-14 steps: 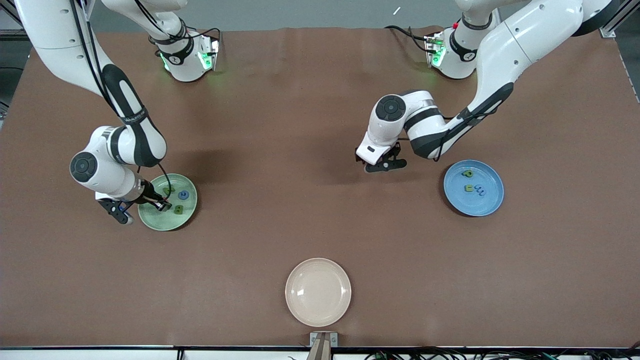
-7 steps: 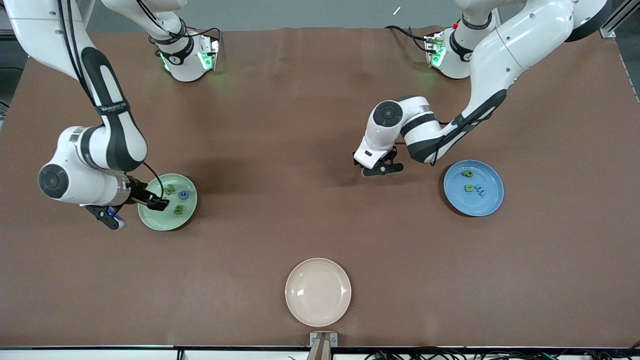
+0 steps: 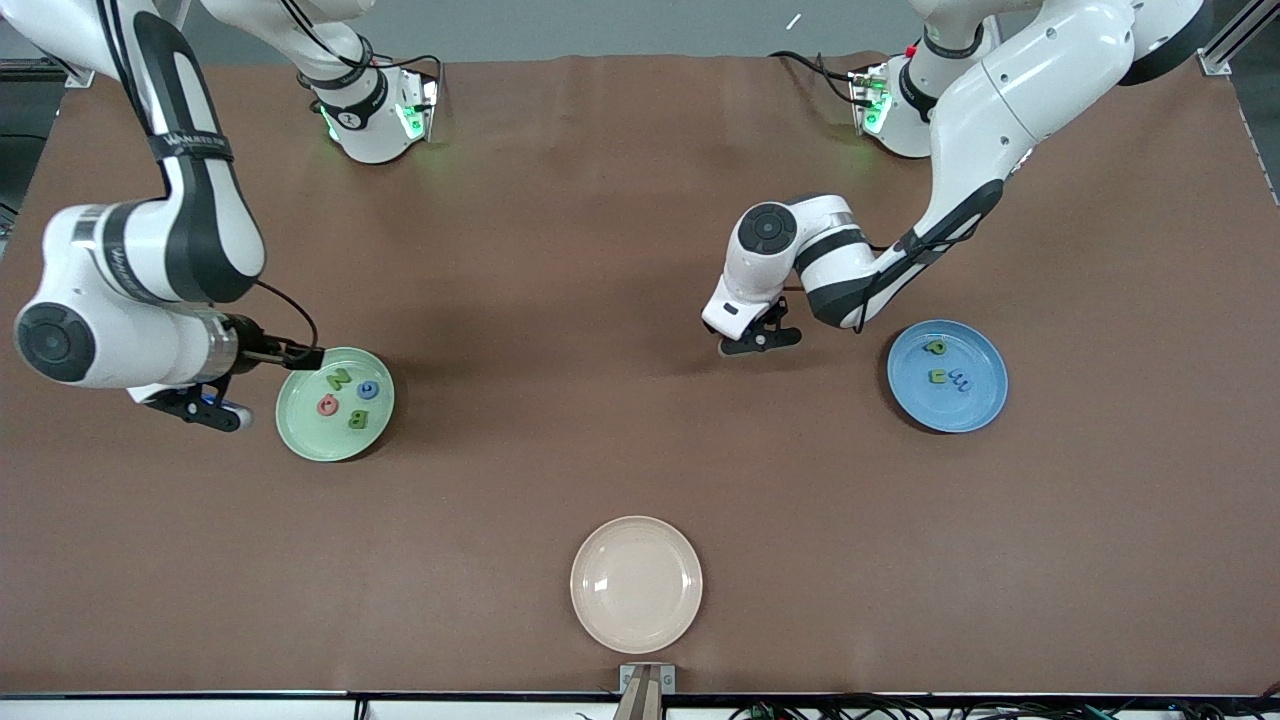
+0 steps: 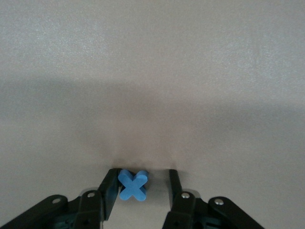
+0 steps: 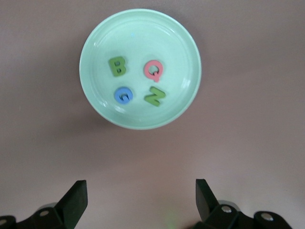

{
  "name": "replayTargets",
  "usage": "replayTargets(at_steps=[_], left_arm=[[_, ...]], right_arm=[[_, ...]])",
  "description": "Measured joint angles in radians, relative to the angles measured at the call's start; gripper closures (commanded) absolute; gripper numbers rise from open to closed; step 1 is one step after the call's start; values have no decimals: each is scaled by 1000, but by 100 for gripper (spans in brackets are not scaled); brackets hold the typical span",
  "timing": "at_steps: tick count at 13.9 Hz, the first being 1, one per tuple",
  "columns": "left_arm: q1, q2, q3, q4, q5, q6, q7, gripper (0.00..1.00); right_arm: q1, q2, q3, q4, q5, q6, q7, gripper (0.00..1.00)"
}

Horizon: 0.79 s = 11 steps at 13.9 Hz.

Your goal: Sort upper and lower case letters into plates

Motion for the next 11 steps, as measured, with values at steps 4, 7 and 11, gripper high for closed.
replayTargets(at_steps=[4,7,11], left_arm=[[-1,0,-1,3,0,7,0,78],[0,0,-1,4,0,7,0,83],[33,-11,6,19,0,4,18,85]], right_arm=[[-3,-1,-9,172,-60,-191,-136,0],[-32,-1,-14,284,-73,-271,-213,0],[-80,3,-18,344,-71,-284,-266,0]])
